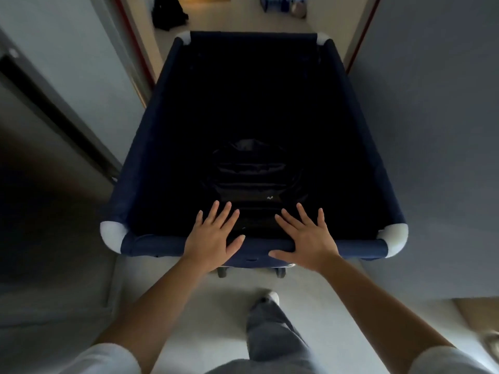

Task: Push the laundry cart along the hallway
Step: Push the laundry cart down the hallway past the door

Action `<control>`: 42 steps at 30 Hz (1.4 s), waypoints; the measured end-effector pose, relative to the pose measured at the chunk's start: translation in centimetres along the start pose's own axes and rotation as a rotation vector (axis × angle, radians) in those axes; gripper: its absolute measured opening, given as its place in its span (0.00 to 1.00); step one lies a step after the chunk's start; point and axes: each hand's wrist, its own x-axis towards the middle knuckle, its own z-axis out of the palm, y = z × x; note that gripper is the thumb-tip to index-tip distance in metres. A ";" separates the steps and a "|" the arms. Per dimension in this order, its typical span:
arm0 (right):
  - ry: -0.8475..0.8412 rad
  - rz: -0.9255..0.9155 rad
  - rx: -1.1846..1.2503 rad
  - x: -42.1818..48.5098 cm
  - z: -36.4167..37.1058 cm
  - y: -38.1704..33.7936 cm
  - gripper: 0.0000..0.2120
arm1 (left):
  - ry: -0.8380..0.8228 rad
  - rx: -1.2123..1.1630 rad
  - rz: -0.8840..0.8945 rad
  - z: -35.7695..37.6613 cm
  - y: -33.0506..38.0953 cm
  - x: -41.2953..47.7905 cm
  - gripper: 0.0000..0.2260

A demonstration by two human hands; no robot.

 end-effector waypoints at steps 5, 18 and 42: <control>-0.027 -0.022 0.035 6.2 -1.9 2.4 0.47 | 0.016 -0.035 -0.017 -1.9 -2.1 6.1 0.32; 0.030 -0.009 0.003 23.2 -5.8 9.4 0.49 | -0.002 -0.031 -0.021 -4.1 -9.0 24.0 0.28; 0.018 -0.020 0.008 54.2 -15.4 23.6 0.48 | 0.040 -0.060 -0.031 -9.9 -19.8 57.0 0.28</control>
